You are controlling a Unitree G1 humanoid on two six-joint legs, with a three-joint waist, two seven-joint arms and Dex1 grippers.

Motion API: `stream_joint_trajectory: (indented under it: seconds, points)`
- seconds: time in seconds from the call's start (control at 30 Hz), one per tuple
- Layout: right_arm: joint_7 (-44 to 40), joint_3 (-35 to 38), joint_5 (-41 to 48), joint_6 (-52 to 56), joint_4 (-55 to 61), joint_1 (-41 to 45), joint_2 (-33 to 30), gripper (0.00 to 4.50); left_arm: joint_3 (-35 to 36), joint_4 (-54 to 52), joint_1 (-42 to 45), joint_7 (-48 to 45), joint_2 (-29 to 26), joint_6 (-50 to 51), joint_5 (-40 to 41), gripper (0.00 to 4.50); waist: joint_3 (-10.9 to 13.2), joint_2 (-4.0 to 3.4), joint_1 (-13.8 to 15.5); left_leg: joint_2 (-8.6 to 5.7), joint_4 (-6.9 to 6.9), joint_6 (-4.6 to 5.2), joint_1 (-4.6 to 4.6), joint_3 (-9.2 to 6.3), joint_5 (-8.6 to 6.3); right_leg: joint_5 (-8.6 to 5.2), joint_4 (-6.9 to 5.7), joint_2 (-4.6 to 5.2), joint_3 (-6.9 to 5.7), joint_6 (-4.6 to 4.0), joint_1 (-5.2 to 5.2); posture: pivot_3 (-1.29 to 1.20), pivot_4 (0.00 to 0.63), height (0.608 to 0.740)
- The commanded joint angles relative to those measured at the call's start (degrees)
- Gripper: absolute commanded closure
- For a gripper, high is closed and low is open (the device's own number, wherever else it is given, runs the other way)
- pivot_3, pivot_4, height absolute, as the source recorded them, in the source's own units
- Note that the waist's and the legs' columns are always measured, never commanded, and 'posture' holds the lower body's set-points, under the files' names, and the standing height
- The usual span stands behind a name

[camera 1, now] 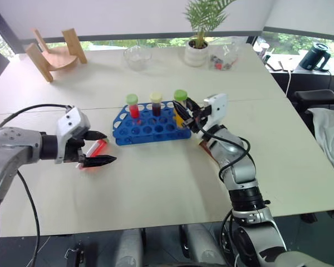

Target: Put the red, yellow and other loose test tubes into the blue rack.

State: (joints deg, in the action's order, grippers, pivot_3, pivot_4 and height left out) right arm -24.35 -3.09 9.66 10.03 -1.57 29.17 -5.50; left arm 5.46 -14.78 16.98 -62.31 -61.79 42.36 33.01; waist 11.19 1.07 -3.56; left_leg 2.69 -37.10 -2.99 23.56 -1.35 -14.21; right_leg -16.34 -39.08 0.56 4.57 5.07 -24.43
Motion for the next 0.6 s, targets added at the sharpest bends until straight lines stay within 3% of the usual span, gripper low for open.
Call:
stream_joint_trajectory:
  seconds: [0.03,0.13,0.37,0.47,0.6]
  points:
    - [-0.04,-0.87,-0.45,-2.18,-0.43,-0.49,0.3,3.65,2.03,-1.21,-0.05,0.35,-0.56,-0.17,-0.31,0.0,0.0,0.0,-0.23,0.0,0.01,0.0,0.0,-0.01,0.0,0.0,0.0,-0.01,0.0,0.0,0.0,0.0,0.15,0.74]
    - [-0.03,-1.58,-1.04,-3.67,-0.55,-1.25,0.29,3.65,1.93,-1.25,0.01,0.54,-0.54,-0.18,-0.25,0.0,0.0,0.0,-0.36,0.01,0.01,0.0,-0.01,-0.01,0.0,0.0,0.0,-0.01,0.0,0.0,0.0,0.0,0.15,0.74]
    - [-1.45,-1.84,-0.74,-1.84,6.42,-3.51,-2.58,0.28,1.13,0.13,1.38,0.45,0.19,-0.89,-0.45,0.0,0.0,-0.01,-0.3,0.0,0.01,0.0,0.0,-0.01,0.0,0.0,0.0,-0.01,0.0,0.0,0.0,0.0,0.15,0.74]
    - [-3.86,0.73,2.42,4.34,12.48,-2.57,-7.47,0.28,1.19,0.1,2.73,0.17,0.81,-0.32,0.5,0.0,0.0,0.0,-0.06,-0.01,-0.02,0.0,0.0,-0.01,0.0,0.0,0.0,0.01,0.0,0.0,0.02,0.0,0.15,0.74]
    - [-16.94,3.98,13.31,21.3,20.24,-1.01,-23.04,0.28,1.27,-1.99,3.51,-2.73,-0.11,0.56,2.49,0.0,0.01,-0.01,0.61,-0.02,-0.03,0.0,0.0,-0.01,0.0,0.0,0.01,0.02,0.0,0.01,0.04,0.0,0.15,0.74]
